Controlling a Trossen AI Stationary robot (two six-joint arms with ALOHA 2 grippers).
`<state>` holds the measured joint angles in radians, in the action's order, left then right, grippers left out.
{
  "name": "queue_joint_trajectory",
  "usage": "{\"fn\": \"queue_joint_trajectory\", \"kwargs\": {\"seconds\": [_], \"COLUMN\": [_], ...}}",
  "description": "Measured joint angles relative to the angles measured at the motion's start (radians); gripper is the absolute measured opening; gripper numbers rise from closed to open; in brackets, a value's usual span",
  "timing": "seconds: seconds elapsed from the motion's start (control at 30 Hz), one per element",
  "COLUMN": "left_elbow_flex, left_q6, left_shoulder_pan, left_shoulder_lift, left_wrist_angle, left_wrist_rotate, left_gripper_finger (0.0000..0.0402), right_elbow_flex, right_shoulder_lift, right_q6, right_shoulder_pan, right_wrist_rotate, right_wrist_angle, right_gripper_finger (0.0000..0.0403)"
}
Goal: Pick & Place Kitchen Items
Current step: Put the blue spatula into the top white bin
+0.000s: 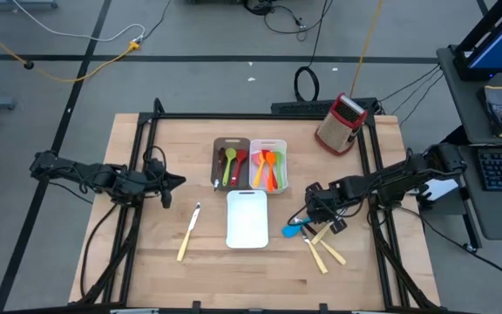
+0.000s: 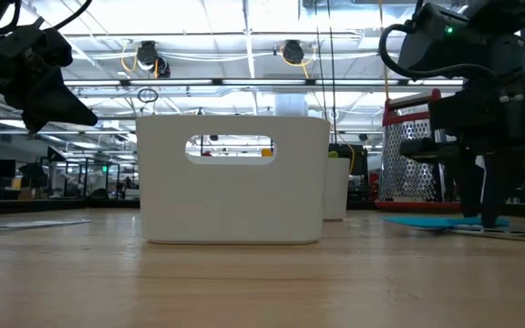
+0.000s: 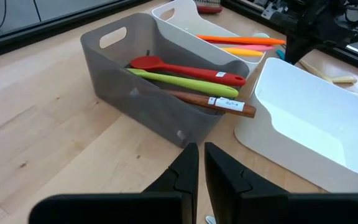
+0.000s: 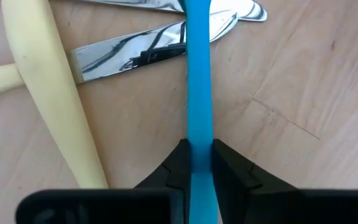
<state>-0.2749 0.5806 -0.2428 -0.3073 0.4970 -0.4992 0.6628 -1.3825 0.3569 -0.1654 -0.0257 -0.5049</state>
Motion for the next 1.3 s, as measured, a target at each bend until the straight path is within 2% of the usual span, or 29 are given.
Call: {"fn": "queue_joint_trajectory", "kwargs": {"seconds": [0.43, 0.6, 0.87, 1.03, 1.17, 1.3], "left_elbow_flex": [0.0, 0.0, 0.0, 0.0, 0.0, 0.0], "left_q6": [0.0, 0.0, 0.0, 0.0, -0.004, -0.079], "left_shoulder_pan": [0.0, 0.0, 0.0, 0.0, 0.0, 0.0], "left_shoulder_lift": [0.0, 0.0, 0.0, 0.0, 0.0, 0.0], "left_wrist_angle": [0.001, 0.001, 0.0, 0.001, 0.001, 0.0], "left_wrist_rotate": [0.0, 0.0, 0.0, 0.0, 0.0, 0.0], "left_gripper_finger": [0.0028, 0.0028, 0.0028, 0.0028, 0.0028, 0.0028], "right_elbow_flex": [0.001, 0.009, 0.126, 0.198, 0.217, 0.217], "right_shoulder_lift": [0.133, 0.202, 0.241, 0.241, 0.241, 0.237], "right_q6": [-0.056, -0.166, -0.356, -0.527, -0.759, -0.991], "right_shoulder_pan": [0.0, 0.0, 0.0, 0.008, 0.035, 0.074], "right_wrist_rotate": [-0.007, -0.094, -0.243, -0.246, -0.246, -0.267], "right_wrist_angle": [-0.005, 0.008, 0.043, 0.124, 0.248, 0.364], "right_gripper_finger": [0.0036, 0.0036, 0.0036, 0.0036, 0.0036, 0.0036]}}
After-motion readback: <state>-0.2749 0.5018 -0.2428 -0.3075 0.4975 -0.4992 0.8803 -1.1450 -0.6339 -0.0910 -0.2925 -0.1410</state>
